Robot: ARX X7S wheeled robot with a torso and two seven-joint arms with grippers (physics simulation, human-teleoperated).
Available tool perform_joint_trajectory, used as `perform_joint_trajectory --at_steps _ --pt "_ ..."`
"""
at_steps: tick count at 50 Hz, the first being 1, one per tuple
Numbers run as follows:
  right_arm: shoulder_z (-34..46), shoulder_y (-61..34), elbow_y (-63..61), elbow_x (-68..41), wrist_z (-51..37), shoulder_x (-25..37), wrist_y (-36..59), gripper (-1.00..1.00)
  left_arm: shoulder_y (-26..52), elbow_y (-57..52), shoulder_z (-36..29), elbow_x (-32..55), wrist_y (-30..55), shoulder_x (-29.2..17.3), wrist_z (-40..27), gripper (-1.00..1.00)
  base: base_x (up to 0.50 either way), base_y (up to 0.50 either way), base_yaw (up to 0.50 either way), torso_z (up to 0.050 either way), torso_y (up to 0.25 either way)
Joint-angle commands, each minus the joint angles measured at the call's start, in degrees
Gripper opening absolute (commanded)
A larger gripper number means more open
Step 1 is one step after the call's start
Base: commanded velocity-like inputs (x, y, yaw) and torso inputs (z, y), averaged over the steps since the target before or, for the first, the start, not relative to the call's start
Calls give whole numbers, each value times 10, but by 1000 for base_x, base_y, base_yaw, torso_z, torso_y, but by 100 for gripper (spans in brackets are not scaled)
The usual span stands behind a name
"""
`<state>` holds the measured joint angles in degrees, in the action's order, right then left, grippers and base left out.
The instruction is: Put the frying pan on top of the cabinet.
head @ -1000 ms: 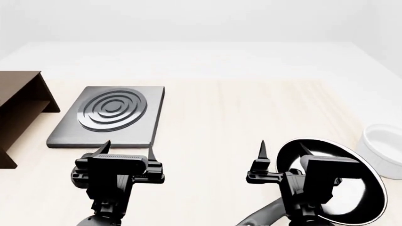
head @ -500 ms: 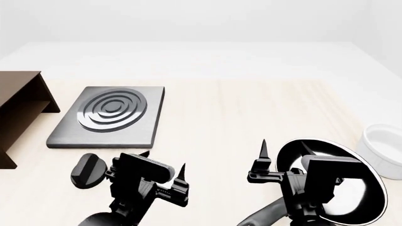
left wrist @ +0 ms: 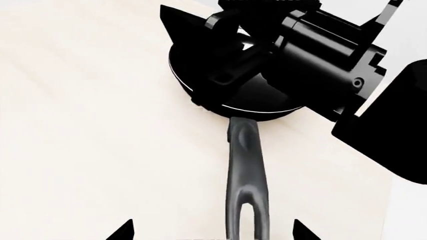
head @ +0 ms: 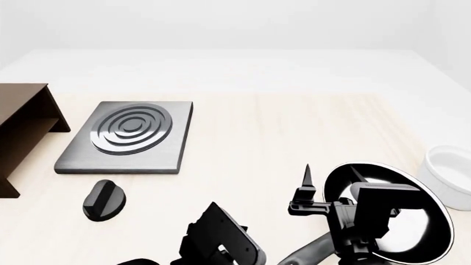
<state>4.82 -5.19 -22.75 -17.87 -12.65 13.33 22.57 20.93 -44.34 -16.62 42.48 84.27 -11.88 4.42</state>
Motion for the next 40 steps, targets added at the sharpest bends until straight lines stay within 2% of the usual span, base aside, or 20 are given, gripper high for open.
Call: perform_joint_trajectory --at_steps 1,6,9,22,40 --pt "2 3 -2 -3 -3 2 -1 100 27 13 -20 57 44 24 -25 100 0 0 0 0 0" --pt "6 3 -1 -3 -3 2 -3 100 24 36 -48 49 25 28 -35 100 0 0 0 0 0" --pt "6 3 -6 -4 -5 4 -1 100 29 64 -87 26 1 28 -42 100 0 0 0 0 0" --pt "10 3 -8 -7 -8 5 -3 100 58 168 -193 -41 -77 13 -28 100 0 0 0 0 0" --pt "20 5 -7 -10 -8 5 -12 100 134 266 -258 -50 -107 37 27 100 0 0 0 0 0"
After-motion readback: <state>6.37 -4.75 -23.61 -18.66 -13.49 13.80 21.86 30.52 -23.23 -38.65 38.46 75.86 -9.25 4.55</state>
